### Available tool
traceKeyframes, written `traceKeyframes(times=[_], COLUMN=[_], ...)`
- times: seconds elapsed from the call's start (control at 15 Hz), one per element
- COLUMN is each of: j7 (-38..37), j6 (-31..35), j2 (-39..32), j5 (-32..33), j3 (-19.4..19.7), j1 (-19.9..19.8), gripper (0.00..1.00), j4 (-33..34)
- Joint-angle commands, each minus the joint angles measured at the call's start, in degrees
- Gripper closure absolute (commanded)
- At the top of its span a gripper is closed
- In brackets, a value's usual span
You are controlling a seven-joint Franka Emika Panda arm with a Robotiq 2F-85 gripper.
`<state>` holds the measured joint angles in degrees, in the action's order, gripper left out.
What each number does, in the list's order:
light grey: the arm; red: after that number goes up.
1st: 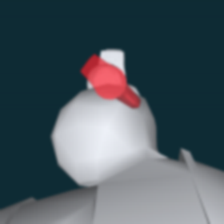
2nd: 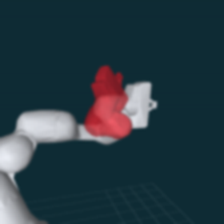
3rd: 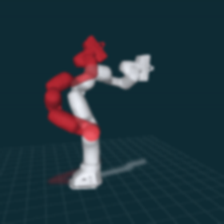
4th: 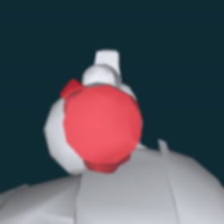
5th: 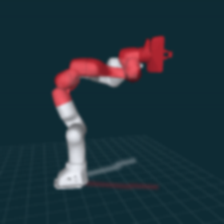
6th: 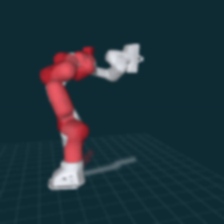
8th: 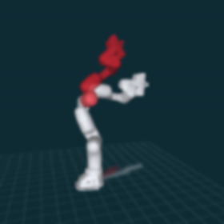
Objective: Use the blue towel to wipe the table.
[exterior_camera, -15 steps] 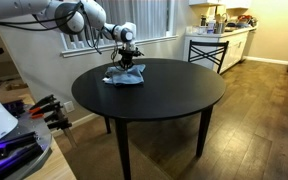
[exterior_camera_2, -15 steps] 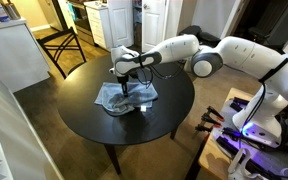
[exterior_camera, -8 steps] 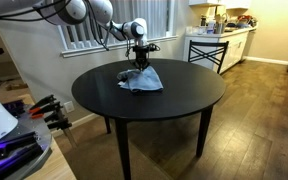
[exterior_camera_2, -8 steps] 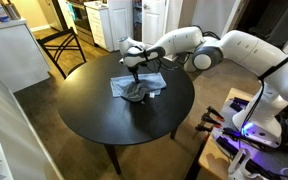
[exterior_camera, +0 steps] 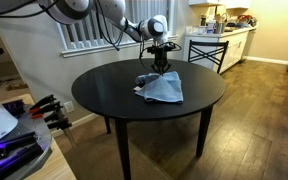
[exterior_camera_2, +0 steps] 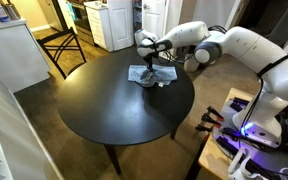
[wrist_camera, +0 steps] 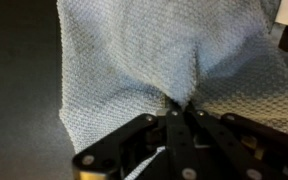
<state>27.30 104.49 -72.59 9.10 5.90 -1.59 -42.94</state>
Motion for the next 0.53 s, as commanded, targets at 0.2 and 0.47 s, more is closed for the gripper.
traceKeyframes(times=[0.2,0.47], j7=[-18.9,-31.3], j6=[-1.4,0.7], j2=[-6.3,-9.6], j5=[-1.8,-5.3], j3=[-0.6,-2.4], j1=[-1.1,0.3], gripper=[0.97,0.97], j4=[11.8,15.7])
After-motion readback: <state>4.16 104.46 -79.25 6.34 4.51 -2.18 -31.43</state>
